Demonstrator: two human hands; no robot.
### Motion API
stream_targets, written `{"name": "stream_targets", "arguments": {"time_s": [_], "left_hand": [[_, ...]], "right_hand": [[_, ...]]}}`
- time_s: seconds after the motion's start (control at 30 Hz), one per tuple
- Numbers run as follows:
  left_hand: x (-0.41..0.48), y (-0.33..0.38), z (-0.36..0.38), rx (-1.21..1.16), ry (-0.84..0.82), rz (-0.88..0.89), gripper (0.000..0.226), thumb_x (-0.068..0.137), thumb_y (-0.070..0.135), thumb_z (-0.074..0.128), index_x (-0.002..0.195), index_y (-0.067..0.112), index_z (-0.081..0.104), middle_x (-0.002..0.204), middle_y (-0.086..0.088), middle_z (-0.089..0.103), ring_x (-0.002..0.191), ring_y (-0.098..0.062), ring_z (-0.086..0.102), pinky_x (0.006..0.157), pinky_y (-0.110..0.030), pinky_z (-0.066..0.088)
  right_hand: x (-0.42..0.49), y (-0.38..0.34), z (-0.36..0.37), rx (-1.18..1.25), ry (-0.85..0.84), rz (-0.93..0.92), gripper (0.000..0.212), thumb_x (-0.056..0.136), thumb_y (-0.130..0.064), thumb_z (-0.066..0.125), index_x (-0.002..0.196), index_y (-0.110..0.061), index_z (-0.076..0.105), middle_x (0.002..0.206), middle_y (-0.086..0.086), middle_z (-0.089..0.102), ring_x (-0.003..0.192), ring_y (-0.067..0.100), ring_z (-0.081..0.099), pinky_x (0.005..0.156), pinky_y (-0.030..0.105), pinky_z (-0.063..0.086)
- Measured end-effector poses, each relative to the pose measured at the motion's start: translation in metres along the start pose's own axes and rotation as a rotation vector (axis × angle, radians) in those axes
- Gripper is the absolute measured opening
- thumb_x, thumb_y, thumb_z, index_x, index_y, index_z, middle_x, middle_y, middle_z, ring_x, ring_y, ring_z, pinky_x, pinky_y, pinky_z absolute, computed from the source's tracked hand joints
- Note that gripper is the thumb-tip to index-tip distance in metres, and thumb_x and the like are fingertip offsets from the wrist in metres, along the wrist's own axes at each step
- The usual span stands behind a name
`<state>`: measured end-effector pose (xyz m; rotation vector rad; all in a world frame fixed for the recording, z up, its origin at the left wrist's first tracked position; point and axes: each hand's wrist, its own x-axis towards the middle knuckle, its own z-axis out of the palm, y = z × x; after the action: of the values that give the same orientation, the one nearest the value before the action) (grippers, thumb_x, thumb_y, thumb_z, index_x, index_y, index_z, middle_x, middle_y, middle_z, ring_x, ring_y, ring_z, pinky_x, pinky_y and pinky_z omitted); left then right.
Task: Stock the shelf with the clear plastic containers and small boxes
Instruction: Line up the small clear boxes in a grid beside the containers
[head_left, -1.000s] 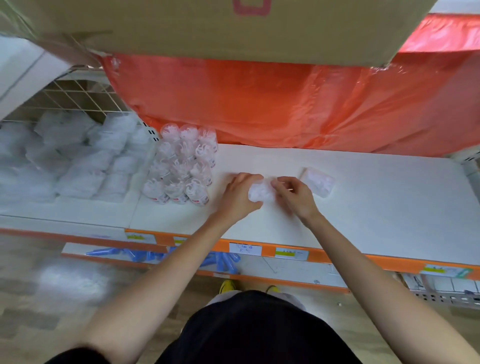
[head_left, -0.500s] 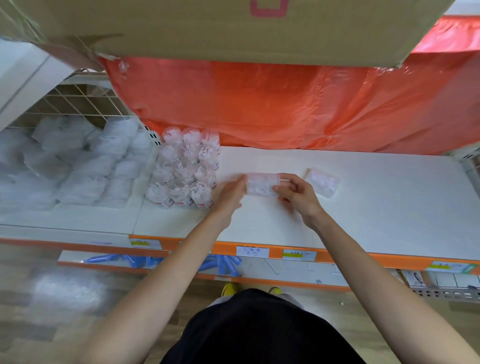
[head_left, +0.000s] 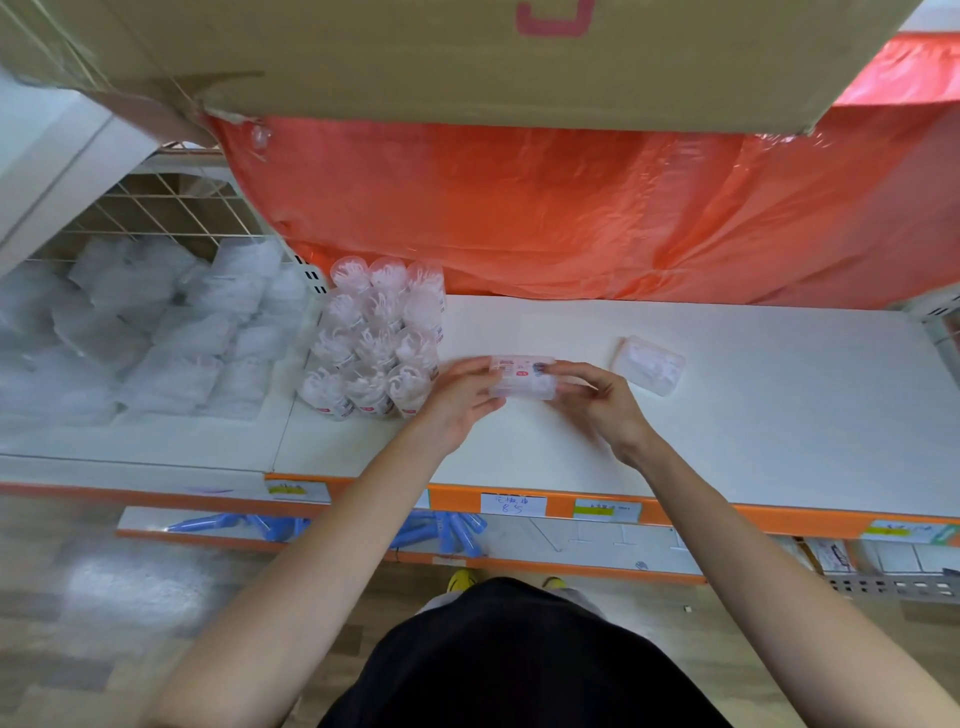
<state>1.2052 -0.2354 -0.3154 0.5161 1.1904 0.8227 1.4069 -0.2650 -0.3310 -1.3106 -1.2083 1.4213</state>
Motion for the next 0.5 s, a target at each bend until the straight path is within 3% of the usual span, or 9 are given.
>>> {"name": "stream_targets", "arguments": {"time_s": [0.13, 0.27, 0.33, 0.43, 0.5], "left_hand": [[-0.006, -0.006, 0.003, 0.064, 0.000, 0.095, 0.032, 0.094, -0.001, 0.057, 0.124, 0.008, 0.055, 0.112, -0.004, 0.065, 0.099, -0.018, 0.063, 0.084, -0.029, 0.052], [-0.009, -0.006, 0.005, 0.087, -0.034, 0.135, 0.031, 0.095, -0.002, 0.054, 0.122, 0.012, 0.057, 0.111, -0.002, 0.065, 0.099, -0.014, 0.062, 0.087, -0.029, 0.049], [-0.008, -0.006, 0.004, 0.109, -0.043, 0.142, 0.032, 0.095, -0.001, 0.053, 0.123, 0.014, 0.057, 0.112, -0.001, 0.066, 0.104, -0.015, 0.061, 0.090, -0.029, 0.047], [-0.008, -0.004, 0.003, 0.129, -0.058, 0.131, 0.036, 0.096, -0.001, 0.050, 0.128, 0.015, 0.057, 0.115, 0.001, 0.066, 0.108, -0.015, 0.061, 0.089, -0.027, 0.047], [-0.008, -0.002, 0.003, 0.146, -0.062, 0.129, 0.038, 0.097, 0.001, 0.049, 0.132, 0.014, 0.055, 0.117, 0.000, 0.065, 0.106, -0.016, 0.062, 0.086, -0.026, 0.049]], "right_hand": [[0.002, -0.005, 0.005, 0.195, 0.113, 0.150, 0.033, 0.093, 0.004, 0.055, 0.118, -0.016, 0.060, 0.119, 0.011, 0.066, 0.099, 0.019, 0.064, 0.079, 0.022, 0.053], [0.010, -0.012, 0.006, 0.213, 0.168, 0.272, 0.028, 0.097, -0.021, 0.060, 0.123, -0.013, 0.059, 0.101, 0.009, 0.072, 0.083, 0.017, 0.066, 0.067, 0.023, 0.053], [0.014, -0.013, 0.008, 0.151, 0.141, 0.290, 0.028, 0.096, -0.025, 0.062, 0.120, -0.010, 0.062, 0.097, 0.009, 0.073, 0.084, 0.019, 0.066, 0.069, 0.026, 0.056], [0.017, -0.011, 0.009, 0.076, 0.071, 0.287, 0.026, 0.093, -0.025, 0.066, 0.114, -0.010, 0.067, 0.098, 0.010, 0.074, 0.087, 0.021, 0.065, 0.087, 0.041, 0.055], [0.017, -0.009, 0.009, 0.088, 0.037, 0.279, 0.022, 0.092, -0.024, 0.068, 0.112, -0.014, 0.068, 0.100, 0.012, 0.075, 0.087, 0.021, 0.065, 0.092, 0.044, 0.053]]}}
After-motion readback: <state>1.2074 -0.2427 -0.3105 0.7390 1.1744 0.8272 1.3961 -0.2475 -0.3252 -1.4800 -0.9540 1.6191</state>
